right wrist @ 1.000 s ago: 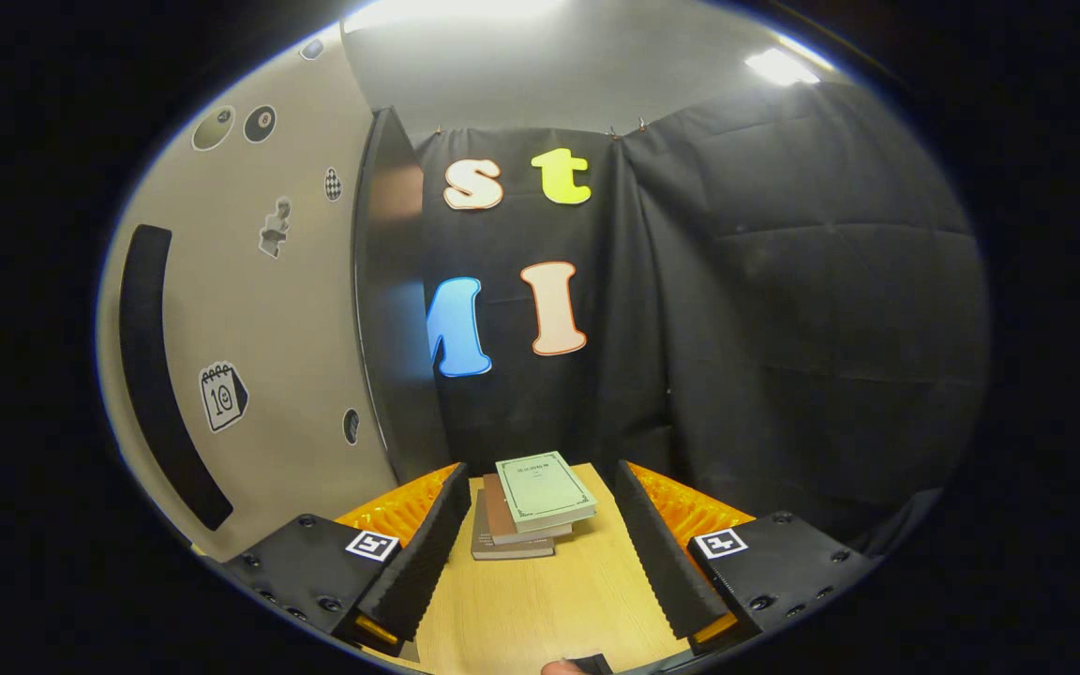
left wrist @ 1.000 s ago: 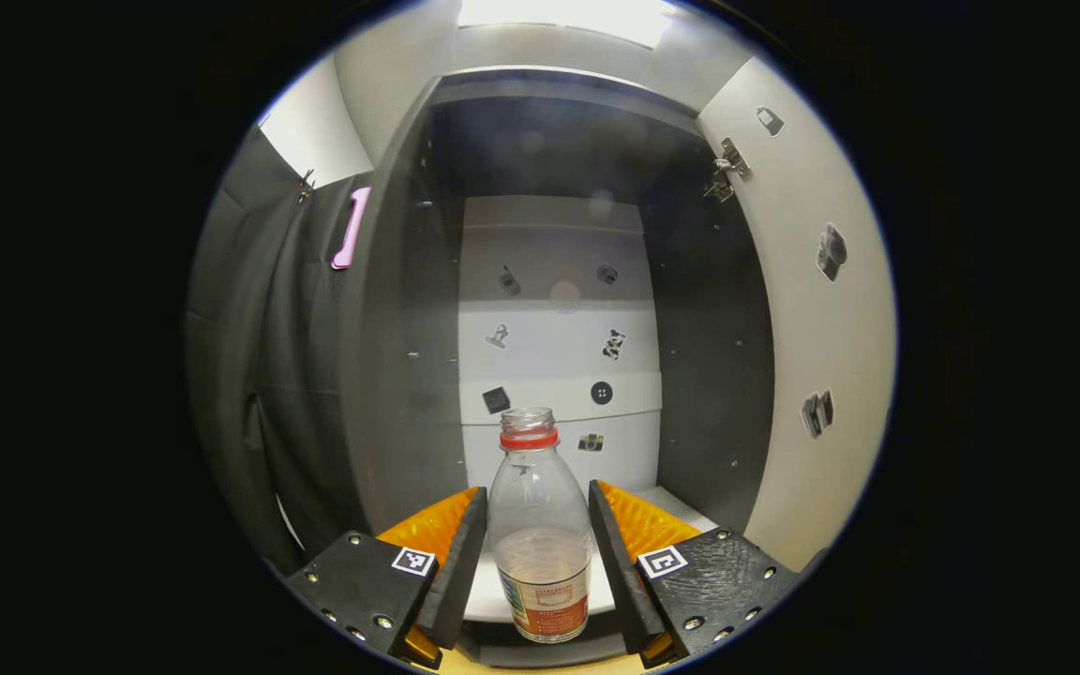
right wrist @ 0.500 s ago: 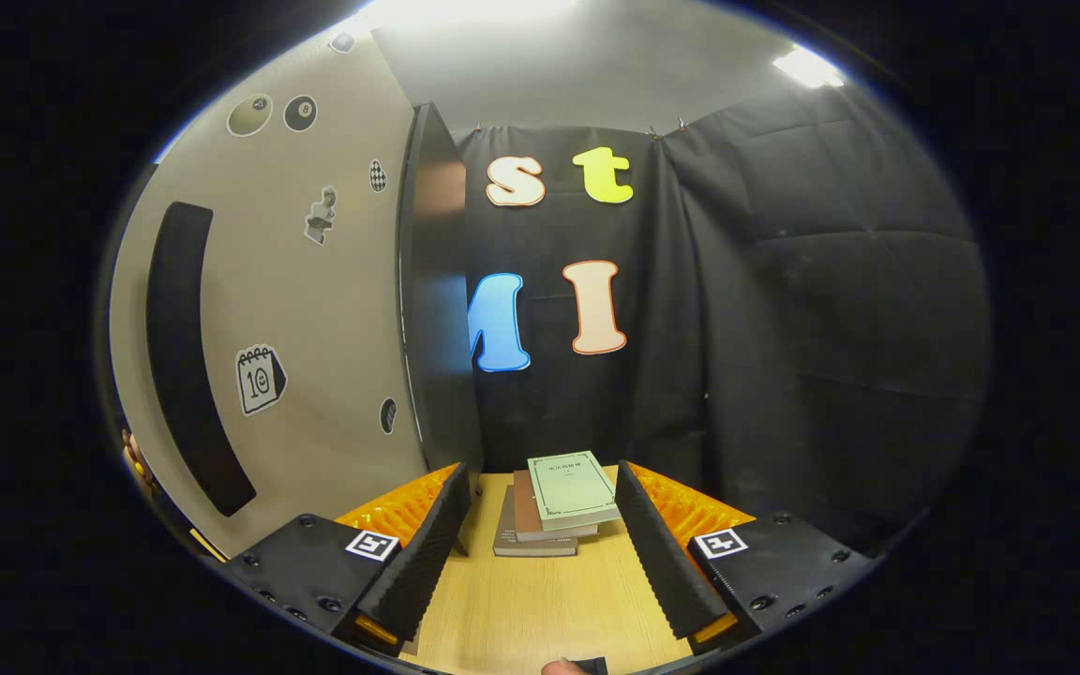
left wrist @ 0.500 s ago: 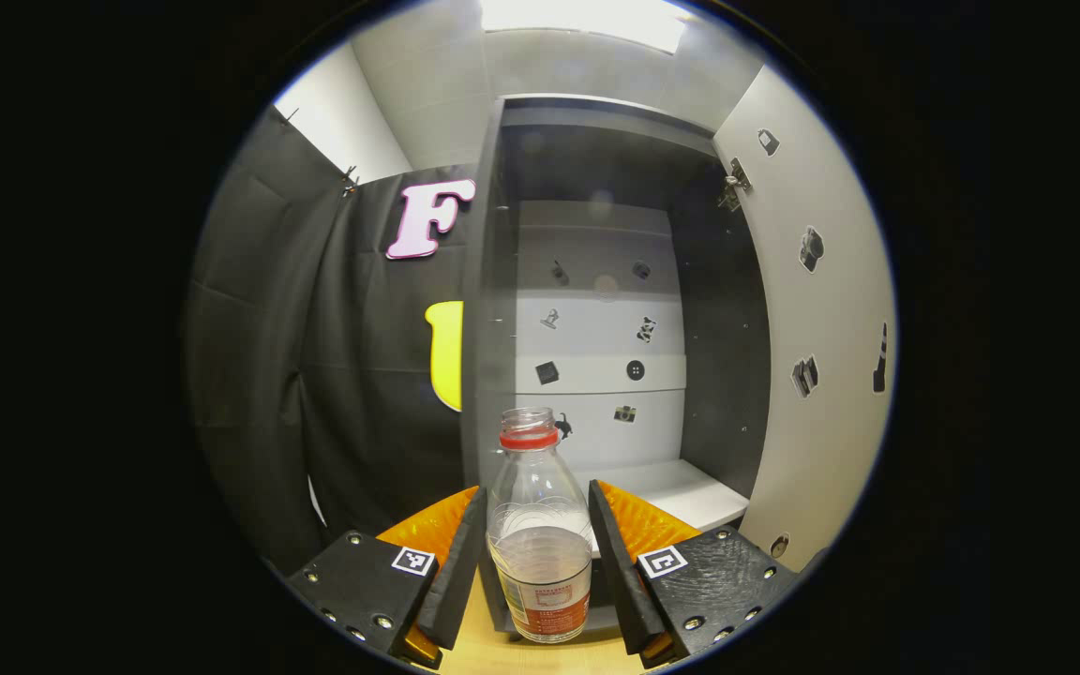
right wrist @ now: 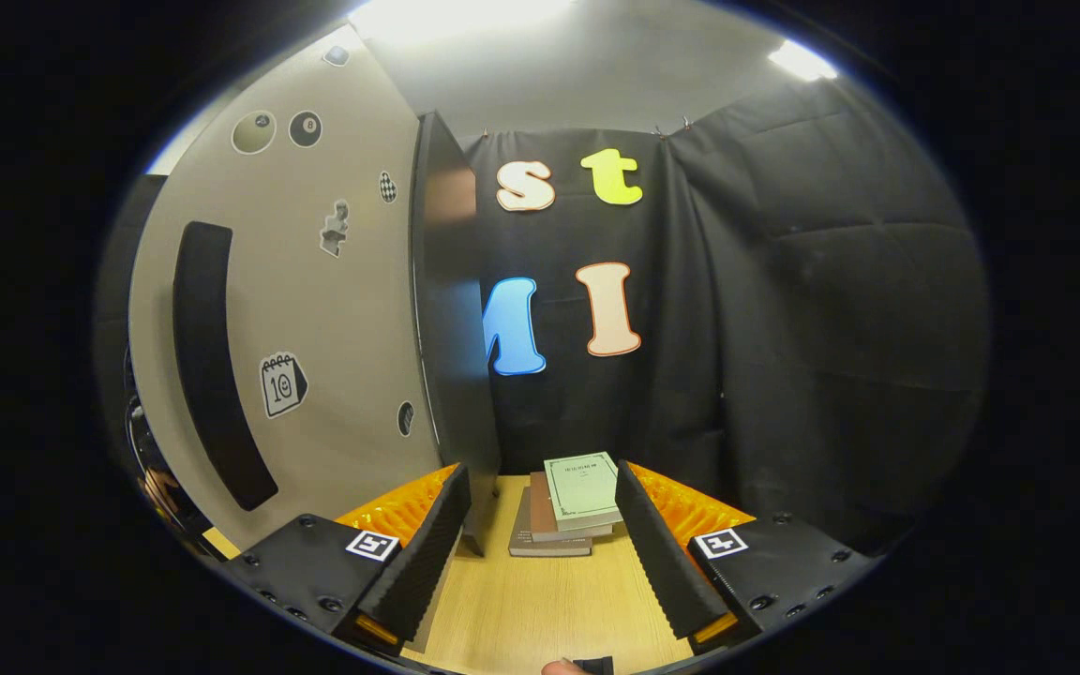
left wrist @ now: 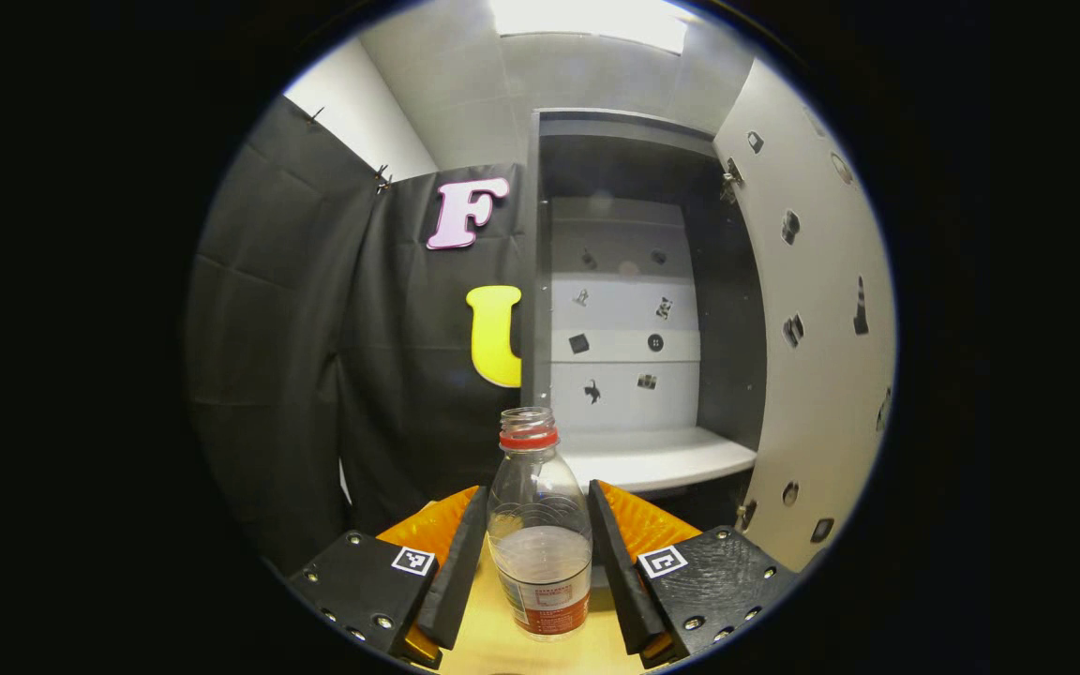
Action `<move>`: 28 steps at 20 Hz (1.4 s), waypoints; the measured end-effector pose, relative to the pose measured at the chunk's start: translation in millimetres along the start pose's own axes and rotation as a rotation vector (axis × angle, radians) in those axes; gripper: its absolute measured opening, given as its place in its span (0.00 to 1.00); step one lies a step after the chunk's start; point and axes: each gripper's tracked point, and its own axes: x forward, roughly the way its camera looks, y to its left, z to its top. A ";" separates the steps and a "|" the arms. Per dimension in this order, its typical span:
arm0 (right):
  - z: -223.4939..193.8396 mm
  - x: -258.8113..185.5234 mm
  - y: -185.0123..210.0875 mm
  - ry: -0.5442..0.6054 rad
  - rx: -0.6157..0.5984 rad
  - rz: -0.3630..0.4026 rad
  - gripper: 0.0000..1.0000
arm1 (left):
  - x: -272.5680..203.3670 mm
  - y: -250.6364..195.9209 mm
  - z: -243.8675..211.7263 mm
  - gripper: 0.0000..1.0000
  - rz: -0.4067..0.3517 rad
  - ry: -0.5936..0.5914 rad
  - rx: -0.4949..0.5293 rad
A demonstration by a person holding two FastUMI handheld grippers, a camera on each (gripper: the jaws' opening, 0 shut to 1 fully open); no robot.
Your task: Open the cabinet door with the right hand, grasp the bottle in the cabinet with the left hand and place it on the coaster, then close the cabinet door with the right hand.
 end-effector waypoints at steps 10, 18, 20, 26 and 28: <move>0.0 -2.4 -6.2 -0.015 -0.015 -0.044 0.98 | -36.8 25.4 -108.8 0.61 0.025 0.072 -0.042; -14.8 -10.0 -14.4 0.011 0.016 -0.082 0.99 | -49.0 35.8 -179.7 0.61 0.063 0.134 -0.029; -15.0 -12.0 -17.2 0.011 0.014 -0.092 0.98 | -52.1 39.6 -196.3 0.61 0.080 0.153 -0.014; -14.0 -15.6 -14.3 0.021 -0.013 -0.096 0.98 | -56.6 39.7 -219.7 0.61 0.118 0.144 -0.010; -11.4 -16.4 -12.5 0.014 -0.027 -0.096 0.98 | -59.4 36.7 -222.4 0.61 0.125 0.141 0.020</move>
